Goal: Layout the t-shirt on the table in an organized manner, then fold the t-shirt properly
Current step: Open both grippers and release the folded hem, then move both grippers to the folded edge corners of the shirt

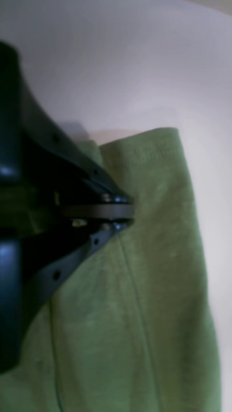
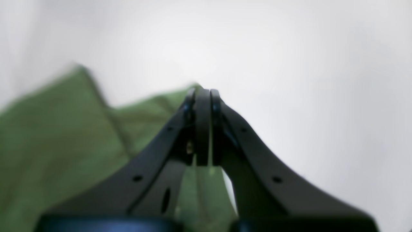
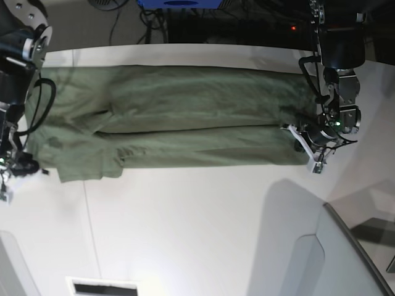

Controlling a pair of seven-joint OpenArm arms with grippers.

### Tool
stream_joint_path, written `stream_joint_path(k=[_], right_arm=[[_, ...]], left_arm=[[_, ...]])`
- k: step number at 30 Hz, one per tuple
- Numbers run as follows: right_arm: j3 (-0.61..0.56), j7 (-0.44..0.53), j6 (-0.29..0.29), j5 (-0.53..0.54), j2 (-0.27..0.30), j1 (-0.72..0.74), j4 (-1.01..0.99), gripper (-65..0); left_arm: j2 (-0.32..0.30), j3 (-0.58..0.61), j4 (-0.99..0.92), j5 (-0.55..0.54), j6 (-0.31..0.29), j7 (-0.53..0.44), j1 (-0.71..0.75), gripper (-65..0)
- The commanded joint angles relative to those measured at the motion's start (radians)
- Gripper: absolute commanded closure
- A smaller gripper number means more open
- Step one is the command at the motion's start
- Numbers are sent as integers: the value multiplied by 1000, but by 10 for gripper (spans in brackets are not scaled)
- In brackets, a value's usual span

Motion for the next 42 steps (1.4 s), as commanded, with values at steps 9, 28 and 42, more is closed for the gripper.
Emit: stream_joint_path(k=[9, 28, 42], right_arm=[[-8, -111, 242, -2, -29, 157, -47, -288], [-10, 87, 240, -7, 8, 271, -438, -288], [-11, 130, 237, -7, 35, 252, -520, -287]], left_arm=[[-14, -66, 233, -134, 4, 62, 54, 0], [-43, -362, 313, -193, -1, 54, 278, 0], [-42, -356, 313, -193, -1, 54, 280, 0]])
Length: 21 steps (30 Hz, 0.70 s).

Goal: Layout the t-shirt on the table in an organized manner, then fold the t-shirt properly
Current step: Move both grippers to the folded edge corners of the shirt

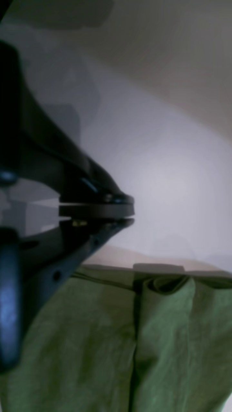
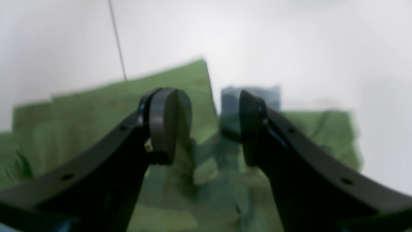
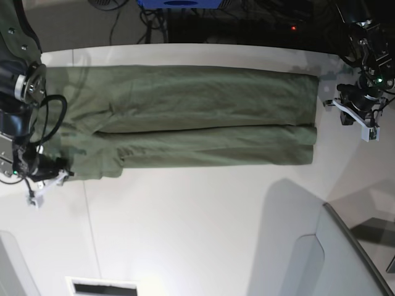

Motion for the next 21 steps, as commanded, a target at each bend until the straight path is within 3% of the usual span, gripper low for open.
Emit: stream_joint_path(k=[1, 5, 10, 17, 21], right_arm=[[1, 6, 2, -4, 14, 26, -5, -285], [1, 26, 4, -4, 12, 25, -25, -246], [1, 25, 10, -4, 12, 29, -21, 0], [1, 16, 11, -4, 12, 38, 22, -2], [3, -79, 13, 1, 2, 23, 147, -2]], left_arm=[[-18, -3, 16, -10, 0, -20, -4, 0], [-18, -3, 10, -10, 0, -20, -4, 0], [-18, -3, 9, -10, 0, -19, -4, 0], [-18, -1, 9, -10, 0, -17, -5, 0], [-18, -1, 9, -10, 0, -17, -5, 0]])
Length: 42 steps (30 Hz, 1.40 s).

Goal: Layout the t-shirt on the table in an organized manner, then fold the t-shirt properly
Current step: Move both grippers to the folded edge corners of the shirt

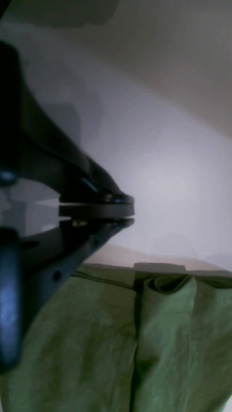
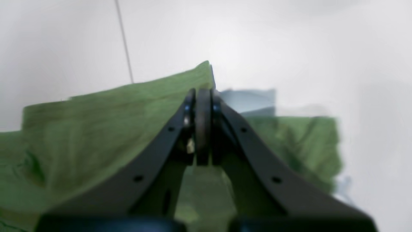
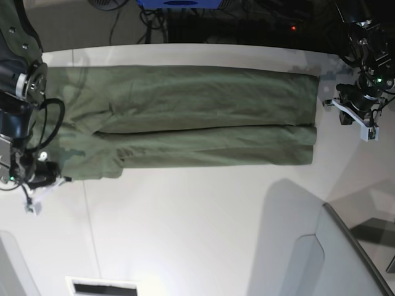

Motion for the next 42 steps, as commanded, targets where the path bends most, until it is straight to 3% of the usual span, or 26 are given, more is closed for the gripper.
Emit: stream_joint_path(k=[1, 11, 21, 32, 42], right_arm=[[3, 1, 6, 8, 4, 28, 57, -2], [7, -316, 6, 9, -56, -89, 401, -2], [12, -545, 6, 11, -126, -301, 789, -2], [12, -629, 6, 9, -208, -483, 987, 0], [12, -628, 0, 9, -220, -562, 992, -6]], left_arm=[[-18, -4, 13, -10, 0, -18, -7, 0], [-16, -4, 13, -10, 0, -18, -15, 0], [-18, -4, 11, -7, 0, -18, -16, 0], [-18, -4, 11, -4, 0, -19, -18, 0], [-18, -4, 10, -1, 0, -18, -18, 0]])
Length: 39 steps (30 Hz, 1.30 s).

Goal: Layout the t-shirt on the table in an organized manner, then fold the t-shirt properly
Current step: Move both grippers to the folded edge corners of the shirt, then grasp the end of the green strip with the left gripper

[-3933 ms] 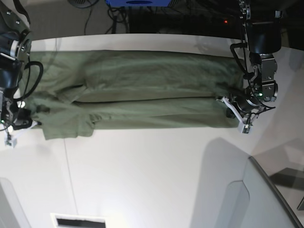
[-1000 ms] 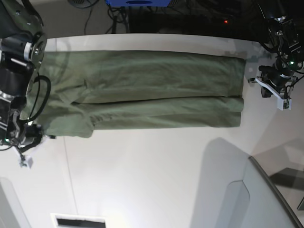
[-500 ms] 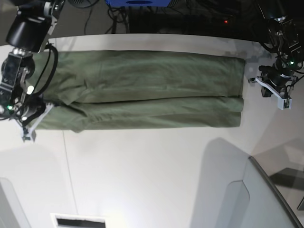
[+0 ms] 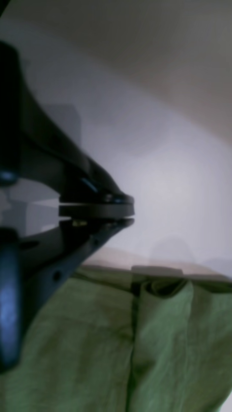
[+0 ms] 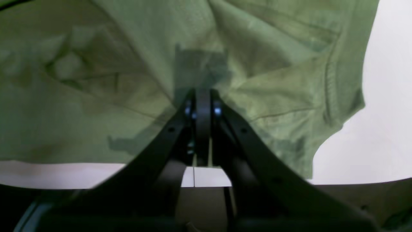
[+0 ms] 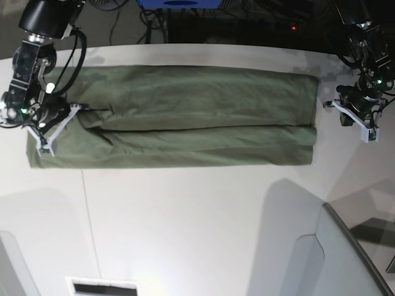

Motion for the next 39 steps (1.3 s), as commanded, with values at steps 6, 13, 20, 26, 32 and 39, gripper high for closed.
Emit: stream_joint_path(k=[6, 13, 20, 26, 32, 39], right_arm=[[2, -65, 0, 1, 4, 6, 20, -59], [-6, -140, 5, 3, 2, -35, 155, -396], [-1, -45, 6, 3, 2, -71, 301, -497], [-7, 36, 6, 3, 2, -106, 298, -497], [-9, 70, 6, 3, 2, -109, 258, -497], [-9, 85, 8, 3, 2, -111, 220, -497]], left_arm=[[-15, -5, 18, -14, 0, -18, -13, 0], [-12, -5, 33, -26, -1, -14, -44, -82], [-74, -5, -17, -431, -1, 144, -84, -378], [-72, -5, -100, -488, -11, 145, -93, -385], [-74, -8, -120, -490, -233, 145, -69, -385], [-72, -11, -148, -490, -245, 145, -55, -579]])
